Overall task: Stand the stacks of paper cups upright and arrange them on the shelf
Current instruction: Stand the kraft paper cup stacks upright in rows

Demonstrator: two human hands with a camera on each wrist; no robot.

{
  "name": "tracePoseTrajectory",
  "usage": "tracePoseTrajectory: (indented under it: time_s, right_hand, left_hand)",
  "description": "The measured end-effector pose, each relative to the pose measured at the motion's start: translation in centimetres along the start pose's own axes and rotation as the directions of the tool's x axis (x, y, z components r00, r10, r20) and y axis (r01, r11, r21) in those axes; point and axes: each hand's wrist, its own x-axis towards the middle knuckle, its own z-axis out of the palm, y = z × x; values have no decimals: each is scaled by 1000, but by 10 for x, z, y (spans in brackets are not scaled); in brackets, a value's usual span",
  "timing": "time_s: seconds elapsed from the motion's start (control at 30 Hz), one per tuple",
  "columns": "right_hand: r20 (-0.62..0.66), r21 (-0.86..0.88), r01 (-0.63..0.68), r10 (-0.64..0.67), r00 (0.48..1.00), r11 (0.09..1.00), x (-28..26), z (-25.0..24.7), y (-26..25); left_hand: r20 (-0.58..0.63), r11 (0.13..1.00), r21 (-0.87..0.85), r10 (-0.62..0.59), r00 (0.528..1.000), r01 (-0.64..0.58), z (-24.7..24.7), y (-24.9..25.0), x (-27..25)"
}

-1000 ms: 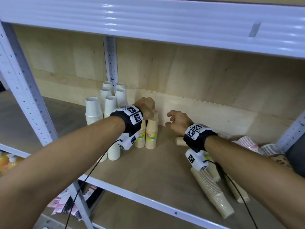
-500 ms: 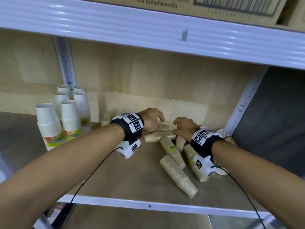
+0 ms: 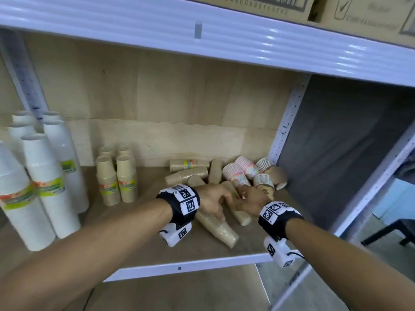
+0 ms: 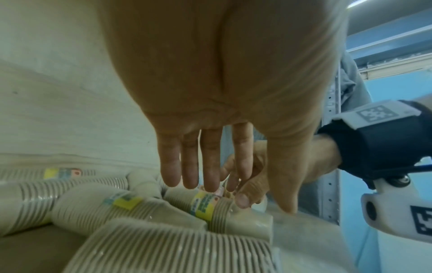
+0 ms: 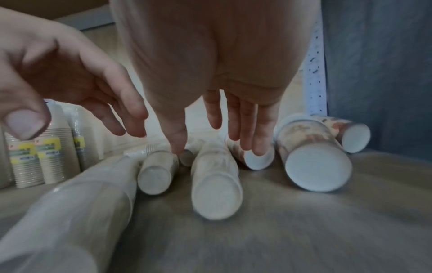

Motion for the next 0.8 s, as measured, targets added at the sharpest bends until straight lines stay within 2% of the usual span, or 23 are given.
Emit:
tracePoseTrajectory:
  time_s: [0.23,0.6,0.8]
  right_hand:
    - [2,63,-40,40,999,997,-13,28,14]
    - [-70,94,-59,66,995,994,-14,43,19]
    - [-80,28,-84,86,993,996,-14,36,19]
  left_hand:
    - [82,997,71,12,997,-18,29,-2,5]
    - [32,957,286,38,999,-45,48,-4,9]
    - [44,970,237,47,998,-56,43,-5,10]
